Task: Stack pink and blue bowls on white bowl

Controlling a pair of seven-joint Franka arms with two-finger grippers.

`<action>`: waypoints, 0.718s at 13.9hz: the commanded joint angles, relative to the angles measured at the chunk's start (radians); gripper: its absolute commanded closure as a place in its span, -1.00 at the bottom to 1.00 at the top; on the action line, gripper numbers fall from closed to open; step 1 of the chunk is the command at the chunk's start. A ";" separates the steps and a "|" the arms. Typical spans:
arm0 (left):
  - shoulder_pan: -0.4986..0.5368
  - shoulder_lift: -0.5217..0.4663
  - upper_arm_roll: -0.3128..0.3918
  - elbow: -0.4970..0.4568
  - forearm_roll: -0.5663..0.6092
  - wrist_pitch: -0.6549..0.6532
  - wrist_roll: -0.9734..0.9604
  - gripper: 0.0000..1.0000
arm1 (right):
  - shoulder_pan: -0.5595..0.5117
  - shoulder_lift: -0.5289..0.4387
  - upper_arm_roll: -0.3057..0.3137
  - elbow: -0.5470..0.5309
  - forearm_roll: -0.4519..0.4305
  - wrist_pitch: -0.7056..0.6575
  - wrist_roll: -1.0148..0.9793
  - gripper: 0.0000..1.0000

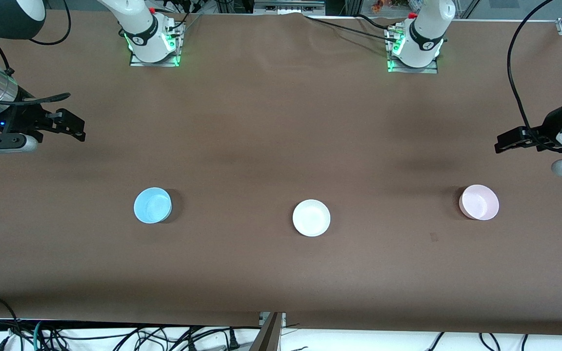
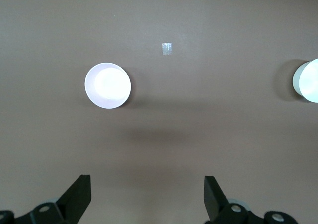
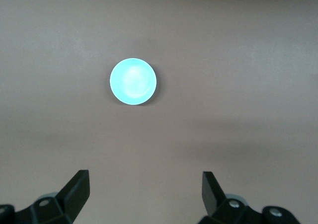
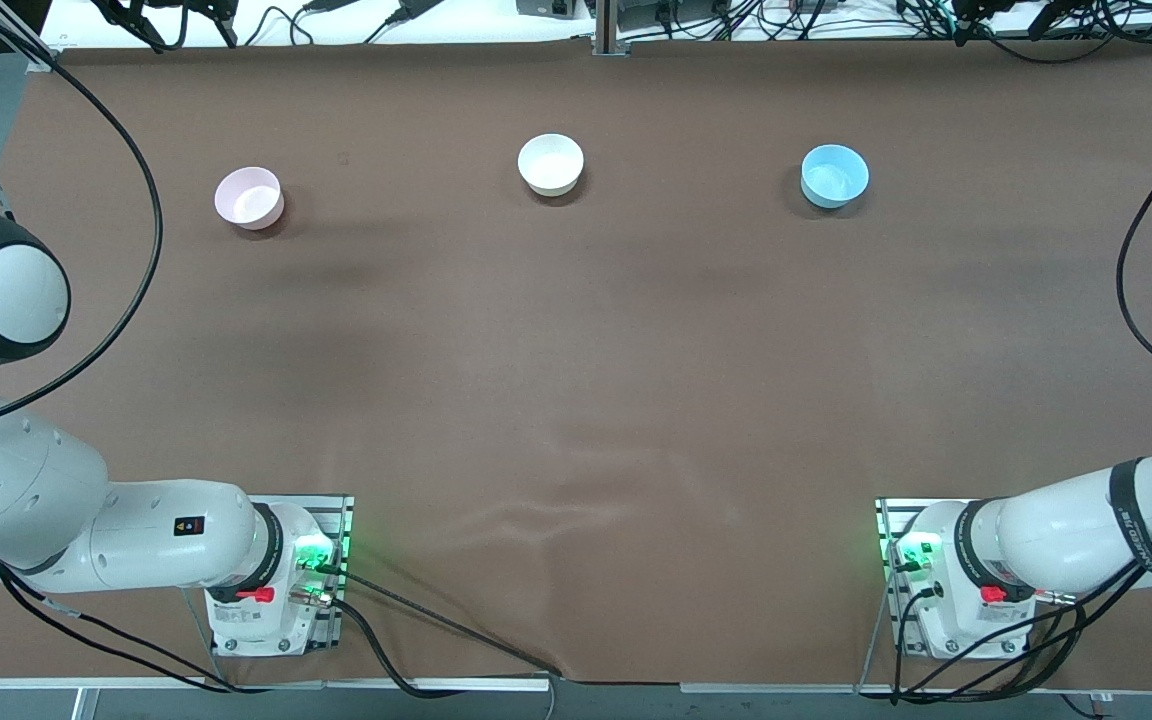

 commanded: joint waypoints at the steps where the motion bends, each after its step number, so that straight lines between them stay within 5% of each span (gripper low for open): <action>1: 0.001 -0.007 -0.001 0.002 0.009 -0.005 -0.006 -1.00 | 0.003 -0.008 0.004 0.010 -0.006 -0.014 0.013 -0.99; 10: 0.009 -0.004 0.007 -0.001 -0.002 0.000 0.002 -1.00 | 0.001 -0.008 0.003 0.010 -0.006 -0.014 0.014 -0.99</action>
